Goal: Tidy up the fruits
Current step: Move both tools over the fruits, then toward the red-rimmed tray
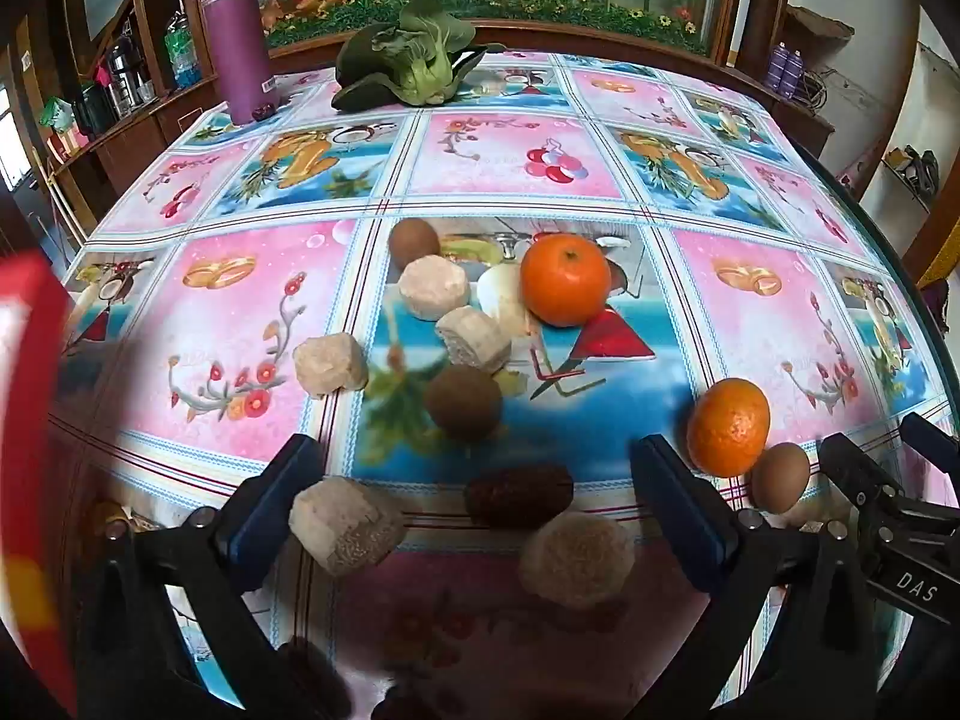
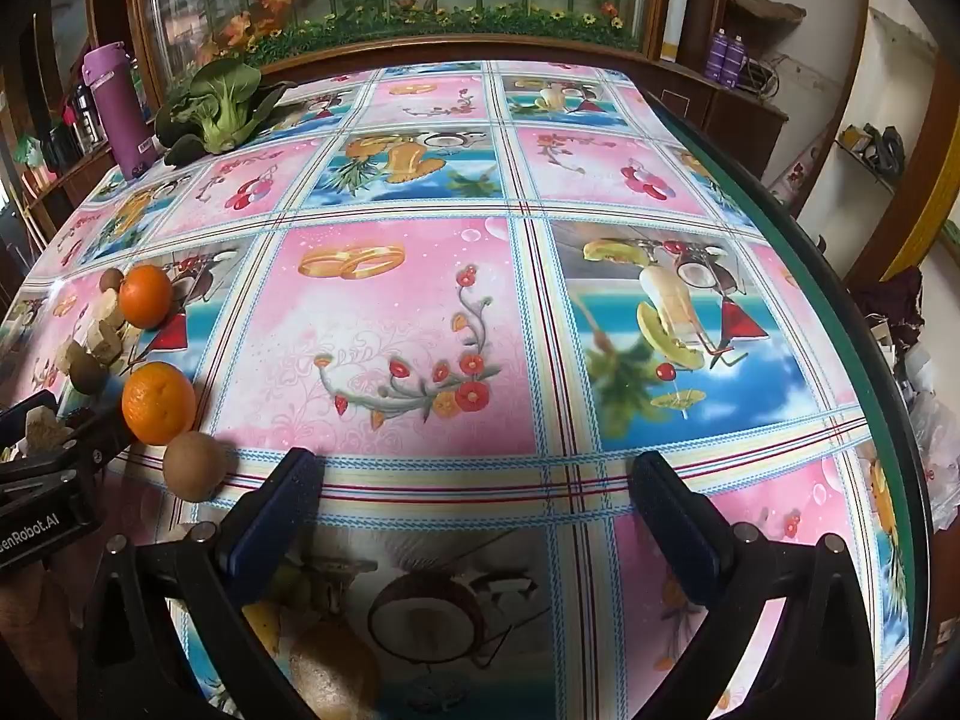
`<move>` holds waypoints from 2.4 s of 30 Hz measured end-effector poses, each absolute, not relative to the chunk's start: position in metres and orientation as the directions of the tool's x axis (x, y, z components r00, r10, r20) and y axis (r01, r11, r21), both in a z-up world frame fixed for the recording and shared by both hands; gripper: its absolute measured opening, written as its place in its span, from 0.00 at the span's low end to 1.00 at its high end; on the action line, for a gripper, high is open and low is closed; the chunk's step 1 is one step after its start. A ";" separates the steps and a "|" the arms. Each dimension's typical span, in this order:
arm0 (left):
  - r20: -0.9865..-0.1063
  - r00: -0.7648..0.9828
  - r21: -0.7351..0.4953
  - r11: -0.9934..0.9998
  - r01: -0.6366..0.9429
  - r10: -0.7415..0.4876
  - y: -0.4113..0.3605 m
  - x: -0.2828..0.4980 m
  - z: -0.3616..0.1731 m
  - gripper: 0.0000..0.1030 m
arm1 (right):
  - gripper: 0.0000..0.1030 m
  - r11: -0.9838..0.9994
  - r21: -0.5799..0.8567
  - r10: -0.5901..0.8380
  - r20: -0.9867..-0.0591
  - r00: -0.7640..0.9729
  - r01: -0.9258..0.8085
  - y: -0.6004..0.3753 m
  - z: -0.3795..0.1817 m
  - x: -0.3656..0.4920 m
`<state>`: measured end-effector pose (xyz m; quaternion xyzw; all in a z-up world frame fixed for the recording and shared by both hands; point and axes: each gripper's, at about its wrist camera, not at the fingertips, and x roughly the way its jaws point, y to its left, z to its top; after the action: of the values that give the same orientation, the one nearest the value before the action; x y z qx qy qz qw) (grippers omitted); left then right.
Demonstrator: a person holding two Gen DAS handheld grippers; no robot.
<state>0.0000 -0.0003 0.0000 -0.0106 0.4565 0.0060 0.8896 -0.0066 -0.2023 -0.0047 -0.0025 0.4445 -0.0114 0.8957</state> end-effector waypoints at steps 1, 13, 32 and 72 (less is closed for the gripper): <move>-0.812 0.583 -0.015 1.000 -0.020 0.000 0.000 0.000 0.000 1.00 | 1.00 1.000 -0.015 -0.023 -0.796 0.605 0.018 -0.202 -0.005 -0.007; -0.813 0.582 -0.015 1.000 -0.020 0.000 0.000 0.000 0.000 1.00 | 1.00 1.000 -0.006 -0.016 -0.797 0.604 0.018 -0.203 -0.005 -0.007; -0.813 0.582 -0.015 1.000 -0.020 -0.001 0.000 0.000 0.000 1.00 | 1.00 1.000 -0.005 -0.015 -0.797 0.604 0.018 -0.203 -0.005 -0.007; -0.657 0.734 0.045 0.981 -0.189 0.172 0.063 -0.080 0.073 1.00 | 0.99 0.982 0.098 0.182 -0.691 0.699 -0.160 -0.153 0.051 -0.048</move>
<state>-0.0799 0.0634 0.0732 -0.0122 0.3516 0.0968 0.9310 -0.0476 -0.1532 0.0514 0.0150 0.3764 0.0928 0.9217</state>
